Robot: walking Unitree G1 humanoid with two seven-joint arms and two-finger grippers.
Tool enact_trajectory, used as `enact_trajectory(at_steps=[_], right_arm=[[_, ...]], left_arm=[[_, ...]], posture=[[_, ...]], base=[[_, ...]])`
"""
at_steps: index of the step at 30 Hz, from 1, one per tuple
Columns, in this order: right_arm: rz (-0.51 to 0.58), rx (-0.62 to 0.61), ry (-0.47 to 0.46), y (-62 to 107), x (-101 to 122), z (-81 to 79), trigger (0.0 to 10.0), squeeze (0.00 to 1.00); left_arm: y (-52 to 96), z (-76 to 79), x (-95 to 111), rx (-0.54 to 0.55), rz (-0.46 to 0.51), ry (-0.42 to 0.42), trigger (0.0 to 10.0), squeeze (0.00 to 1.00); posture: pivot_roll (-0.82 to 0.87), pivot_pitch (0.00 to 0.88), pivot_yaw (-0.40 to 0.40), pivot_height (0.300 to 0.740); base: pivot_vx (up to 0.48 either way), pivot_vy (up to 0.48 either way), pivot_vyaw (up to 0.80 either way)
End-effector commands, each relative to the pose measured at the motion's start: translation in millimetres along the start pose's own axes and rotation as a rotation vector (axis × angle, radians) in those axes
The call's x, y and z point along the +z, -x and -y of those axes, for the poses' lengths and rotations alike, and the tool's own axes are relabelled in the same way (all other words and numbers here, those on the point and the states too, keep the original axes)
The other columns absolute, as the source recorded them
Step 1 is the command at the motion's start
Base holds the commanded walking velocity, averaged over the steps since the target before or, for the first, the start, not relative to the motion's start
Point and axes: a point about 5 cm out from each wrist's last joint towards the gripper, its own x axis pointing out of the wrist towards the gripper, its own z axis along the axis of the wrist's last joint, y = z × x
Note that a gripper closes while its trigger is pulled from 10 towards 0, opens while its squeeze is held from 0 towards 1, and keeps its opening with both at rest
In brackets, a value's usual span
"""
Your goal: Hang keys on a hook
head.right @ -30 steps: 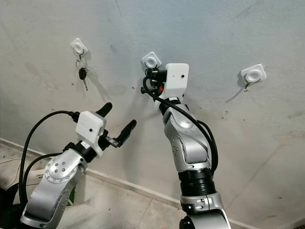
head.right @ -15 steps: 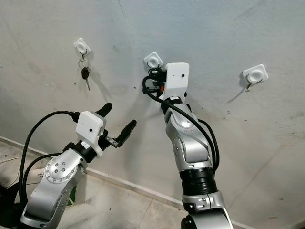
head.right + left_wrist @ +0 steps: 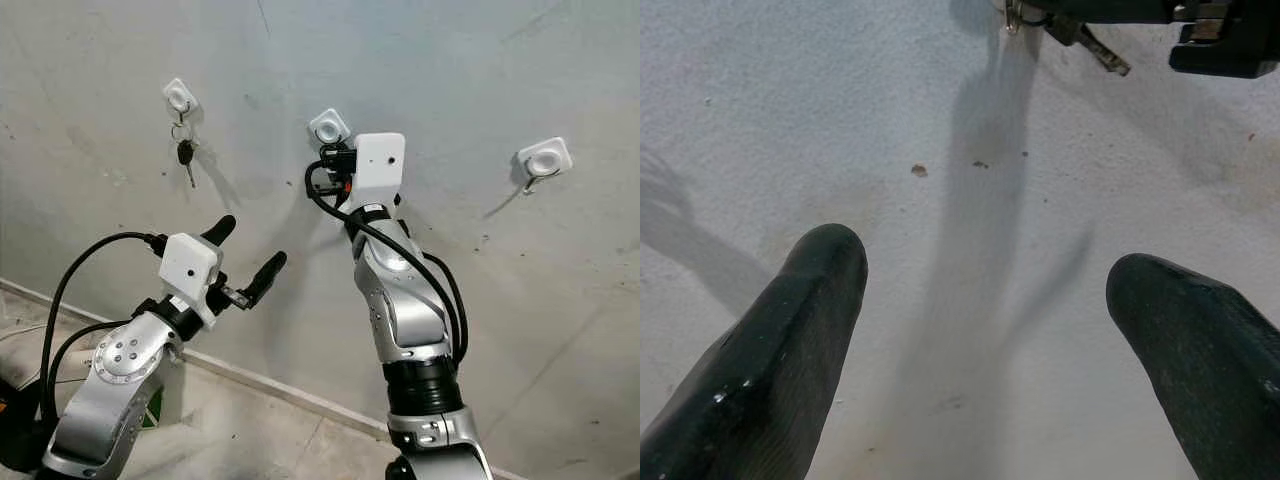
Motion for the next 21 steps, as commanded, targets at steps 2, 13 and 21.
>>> enact_trajectory(at_steps=[2, 13, 21], right_arm=[[-0.012, -0.037, 0.032, 3.2, -1.1, 7.9, 10.0, 0.00], [-0.010, -0.017, 0.082, 6.2, -1.0, 2.5, 10.0, 0.00], [-0.017, 0.022, 0.126, 6.0, -2.6, -7.7, 10.0, 0.00]], left_arm=[[0.2, -1.6, -0.1, 0.003, -0.006, -0.004, 10.0, 0.00], [-0.1, -0.8, -0.8, 0.000, -0.006, -0.007, 10.0, 0.00], [-0.2, -0.3, -1.0, -0.002, -0.007, -0.007, 10.0, 0.00]], posture=[[0.09, 0.000, 0.034, 0.740], [0.09, 0.000, 0.032, 0.740], [0.09, 0.000, 0.032, 0.740]], base=[[0.000, 0.000, 0.00], [0.000, 0.000, 0.00], [0.000, 0.000, 0.00]])
